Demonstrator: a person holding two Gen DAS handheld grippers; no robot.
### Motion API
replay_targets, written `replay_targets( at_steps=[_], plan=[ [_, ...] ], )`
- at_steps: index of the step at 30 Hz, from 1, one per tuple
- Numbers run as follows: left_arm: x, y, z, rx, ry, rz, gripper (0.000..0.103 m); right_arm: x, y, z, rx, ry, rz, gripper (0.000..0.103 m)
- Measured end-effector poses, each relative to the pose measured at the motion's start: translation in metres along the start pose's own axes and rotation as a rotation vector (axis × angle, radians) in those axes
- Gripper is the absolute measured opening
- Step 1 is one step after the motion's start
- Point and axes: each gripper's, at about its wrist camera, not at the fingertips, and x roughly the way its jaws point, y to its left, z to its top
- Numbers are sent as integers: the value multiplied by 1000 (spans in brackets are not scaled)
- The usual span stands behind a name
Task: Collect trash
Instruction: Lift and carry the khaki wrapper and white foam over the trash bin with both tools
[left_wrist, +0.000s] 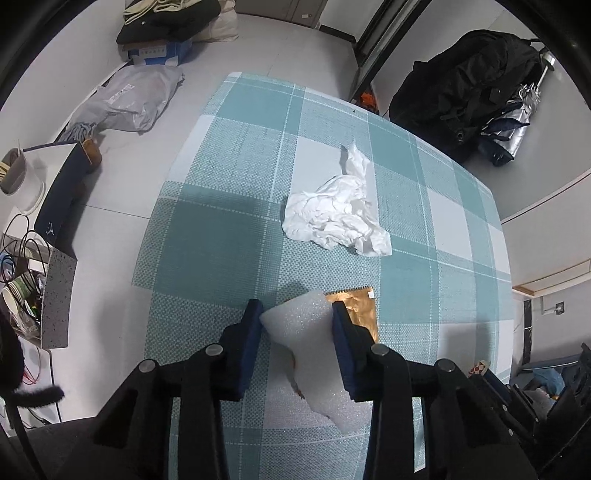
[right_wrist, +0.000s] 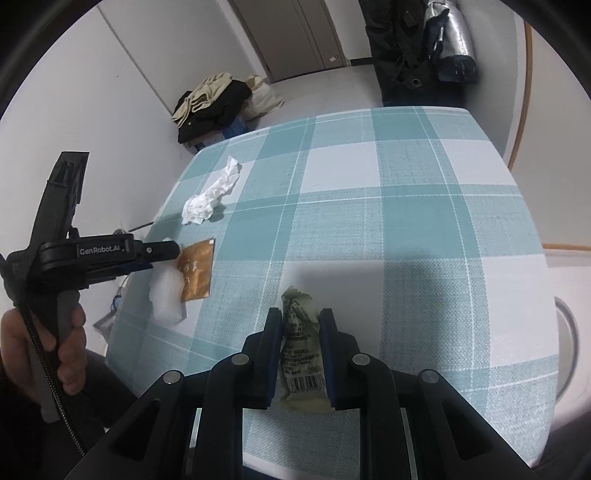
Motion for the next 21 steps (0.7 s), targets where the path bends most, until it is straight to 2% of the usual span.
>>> replay_targets(
  at_steps=[21],
  plan=[
    [-9, -7, 0, 70, -38, -16, 31, -8, 7, 5, -25, -28, -4, 19]
  ],
)
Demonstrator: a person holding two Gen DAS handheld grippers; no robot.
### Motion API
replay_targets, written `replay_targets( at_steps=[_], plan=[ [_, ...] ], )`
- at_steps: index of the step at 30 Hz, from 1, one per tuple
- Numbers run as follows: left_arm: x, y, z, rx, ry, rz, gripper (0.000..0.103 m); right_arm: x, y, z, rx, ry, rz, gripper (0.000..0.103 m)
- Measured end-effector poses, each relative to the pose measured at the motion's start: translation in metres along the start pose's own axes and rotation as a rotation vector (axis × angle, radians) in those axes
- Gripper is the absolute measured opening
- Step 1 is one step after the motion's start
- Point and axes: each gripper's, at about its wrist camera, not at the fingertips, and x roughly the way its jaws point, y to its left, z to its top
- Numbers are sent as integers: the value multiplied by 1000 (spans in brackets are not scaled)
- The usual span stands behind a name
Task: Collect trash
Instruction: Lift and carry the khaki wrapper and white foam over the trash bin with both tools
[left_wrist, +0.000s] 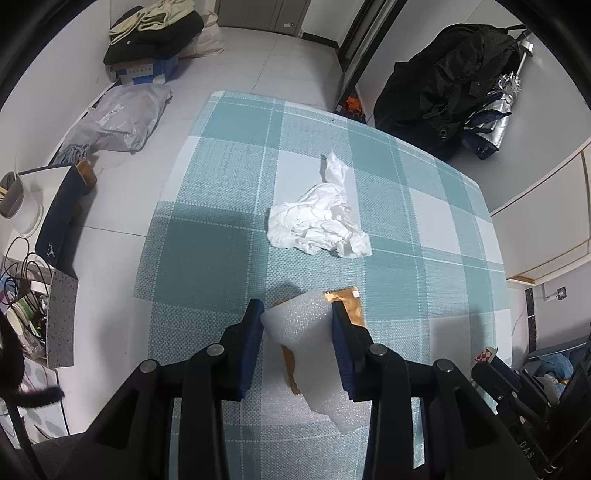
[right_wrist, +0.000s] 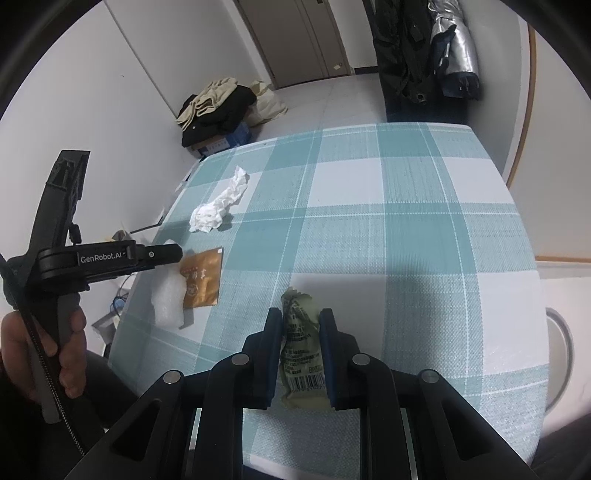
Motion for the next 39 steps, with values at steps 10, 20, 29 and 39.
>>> replay_targets(
  at_steps=[10, 20, 29, 39],
  plan=[
    [-12, -8, -2, 47, -60, -62, 31, -14, 7, 9, -7, -41, 6, 19],
    [-36, -15, -6, 90, -137, -85, 31, -35, 14, 13, -16, -98, 31, 19],
    [-67, -30, -7, 135, -221, -84, 31, -54, 12, 12, -24, -142, 42, 19],
    [-86, -50, -2, 164, -247, -85, 31, -84, 12, 12, -52, -205, 48, 19]
  ],
)
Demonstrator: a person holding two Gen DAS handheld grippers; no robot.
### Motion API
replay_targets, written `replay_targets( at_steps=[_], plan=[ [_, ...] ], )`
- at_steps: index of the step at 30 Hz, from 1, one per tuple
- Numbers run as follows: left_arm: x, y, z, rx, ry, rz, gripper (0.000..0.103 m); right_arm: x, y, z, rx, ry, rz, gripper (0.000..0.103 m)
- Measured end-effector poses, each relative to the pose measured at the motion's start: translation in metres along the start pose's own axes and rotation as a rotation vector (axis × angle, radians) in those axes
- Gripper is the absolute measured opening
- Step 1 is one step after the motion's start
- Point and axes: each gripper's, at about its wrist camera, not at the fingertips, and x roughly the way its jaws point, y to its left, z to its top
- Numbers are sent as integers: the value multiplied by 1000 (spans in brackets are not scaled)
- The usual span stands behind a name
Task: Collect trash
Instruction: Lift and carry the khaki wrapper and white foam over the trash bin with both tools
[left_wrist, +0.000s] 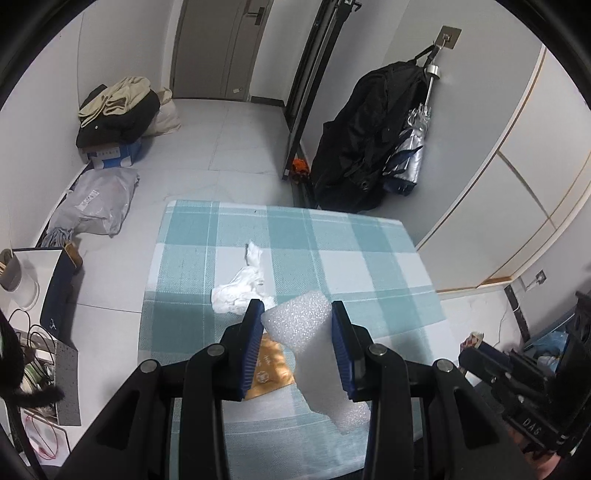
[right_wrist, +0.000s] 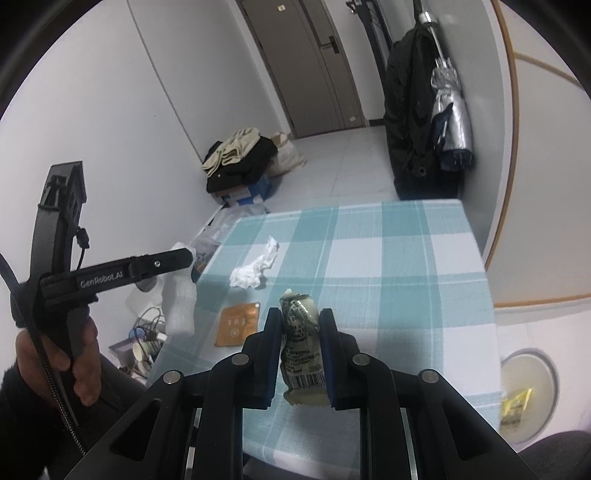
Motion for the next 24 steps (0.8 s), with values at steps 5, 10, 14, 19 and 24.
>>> replay_targets(
  at_steps=[5, 10, 14, 19, 24],
  plan=[
    [-6, -17, 4, 20, -15, -1, 31, -13, -5, 4, 2, -27, 4, 19],
    [-11, -35, 8, 42, -31, -14, 31, -29, -15, 9, 13, -60, 3, 19],
    [-15, -54, 12, 64, -43, -33, 31, -39, -25, 13, 23, -82, -5, 19],
    [-16, -81, 17, 97, -52, -60, 31, -55, -40, 15, 38, -111, -20, 19],
    [-12, -109, 21, 130, -47, -92, 31, -70, -59, 17, 59, -140, -39, 19]
  ],
)
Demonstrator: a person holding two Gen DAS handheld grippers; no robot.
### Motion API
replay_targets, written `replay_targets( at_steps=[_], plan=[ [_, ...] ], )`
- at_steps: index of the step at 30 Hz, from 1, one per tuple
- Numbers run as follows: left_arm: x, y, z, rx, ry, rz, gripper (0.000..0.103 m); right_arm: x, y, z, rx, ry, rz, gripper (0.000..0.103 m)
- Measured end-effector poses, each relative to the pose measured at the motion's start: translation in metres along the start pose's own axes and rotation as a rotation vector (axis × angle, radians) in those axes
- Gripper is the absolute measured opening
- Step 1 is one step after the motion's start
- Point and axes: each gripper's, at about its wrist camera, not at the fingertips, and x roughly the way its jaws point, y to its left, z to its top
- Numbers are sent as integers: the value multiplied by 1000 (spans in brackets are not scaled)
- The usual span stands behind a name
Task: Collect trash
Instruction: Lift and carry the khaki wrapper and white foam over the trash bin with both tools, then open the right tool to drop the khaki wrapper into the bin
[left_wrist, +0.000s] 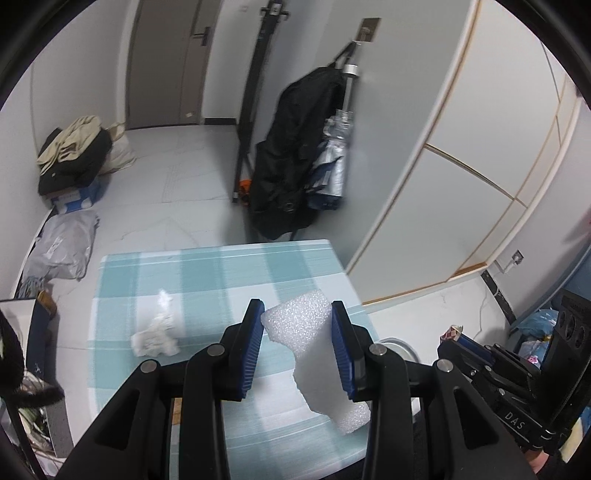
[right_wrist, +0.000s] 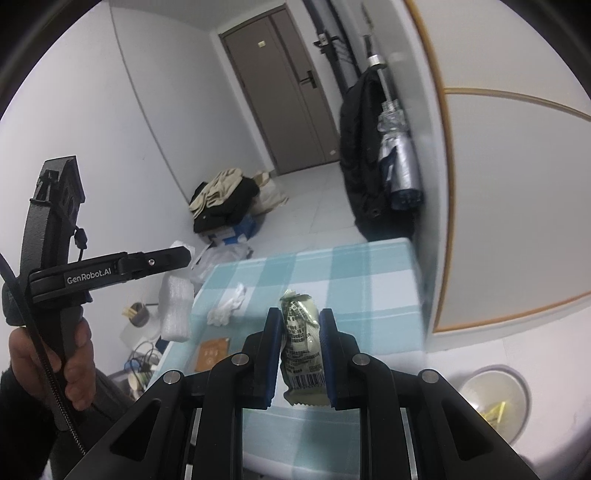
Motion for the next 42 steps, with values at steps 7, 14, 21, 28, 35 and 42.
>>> replay_targets(
  at_steps=[7, 14, 21, 28, 35, 42],
  plan=[
    [15, -45, 10, 64, 13, -57, 31, -29, -38, 10, 41, -56, -50, 19],
    [43, -99, 16, 139, 54, -130, 31, -59, -84, 11, 98, -97, -112, 19],
    [79, -147, 17, 203, 108, -199, 31, -81, -137, 0, 176, -103, -195, 19],
    [117, -183, 13, 247, 177, -252, 31, -91, -192, -17, 283, -90, -265, 19],
    [158, -210, 1, 270, 259, -283, 31, -88, -234, -35, 364, -54, -306, 19],
    [199, -224, -16, 267, 355, -292, 31, -67, -268, -58, 439, 14, -326, 19]
  ],
)
